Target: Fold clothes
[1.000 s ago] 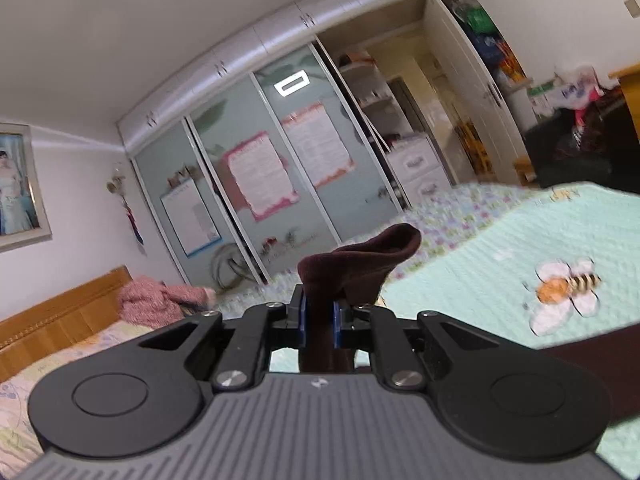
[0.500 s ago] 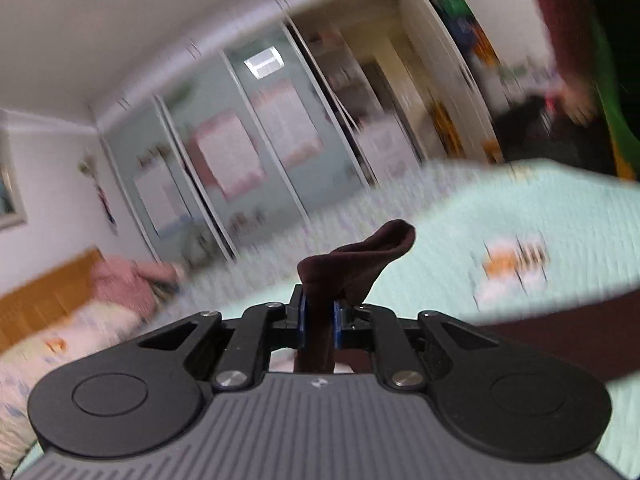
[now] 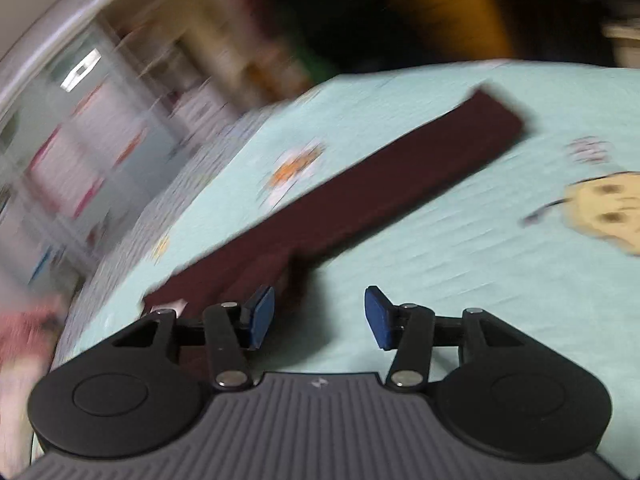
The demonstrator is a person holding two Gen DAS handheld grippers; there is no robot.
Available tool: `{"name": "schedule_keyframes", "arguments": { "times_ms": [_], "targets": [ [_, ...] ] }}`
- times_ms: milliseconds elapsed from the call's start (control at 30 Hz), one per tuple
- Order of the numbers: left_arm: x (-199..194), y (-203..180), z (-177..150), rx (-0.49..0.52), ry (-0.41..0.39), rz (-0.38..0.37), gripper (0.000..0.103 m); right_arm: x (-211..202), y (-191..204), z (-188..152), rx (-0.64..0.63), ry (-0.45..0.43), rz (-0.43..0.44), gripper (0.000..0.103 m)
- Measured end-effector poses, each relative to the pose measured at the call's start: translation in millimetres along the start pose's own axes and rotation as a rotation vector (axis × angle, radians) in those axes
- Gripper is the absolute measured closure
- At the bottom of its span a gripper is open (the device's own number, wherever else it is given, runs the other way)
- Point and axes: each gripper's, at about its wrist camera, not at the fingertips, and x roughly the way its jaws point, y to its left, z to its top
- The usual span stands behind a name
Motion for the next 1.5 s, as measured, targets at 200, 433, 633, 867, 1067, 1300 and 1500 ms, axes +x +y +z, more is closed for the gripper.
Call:
{"name": "schedule_keyframes", "arguments": {
  "times_ms": [200,433,633,867,1067,1300,1500],
  "targets": [
    [49.9,-3.8,17.8,-0.021,-0.039,0.13,0.067,-11.9,109.0,-10.5,-0.306,-0.092,0.228,0.031],
    [71.0,11.4,5.6,-0.032,-0.083,0.085,0.066,75.4,277.9,-77.8,-0.662,0.267,0.661,0.032],
    [74.1,33.1,2.0,-0.052,-0.069,0.006,0.066,168.6,392.7,-130.1,-0.771,0.459,0.685,0.032],
    [70.5,45.6,-3.4,-0.074,-0.076,-0.053,0.066,238.5,452.6,-156.7,-0.708,0.701,0.578,0.031],
    [67.1,48.6,-8.3,-0.091,-0.092,-0.077,0.066,263.6,469.1,-181.7,-0.785,0.816,0.531,0.041],
    [64.8,56.8,-9.7,-0.14,-0.097,-0.117,0.065,257.5,485.9,-207.6,-0.9,0.781,0.581,0.087],
    [61.2,48.3,-13.4,-0.103,-0.103,-0.092,0.065,286.1,484.5,-220.9,-0.926,0.742,0.633,0.087]
  ]
}}
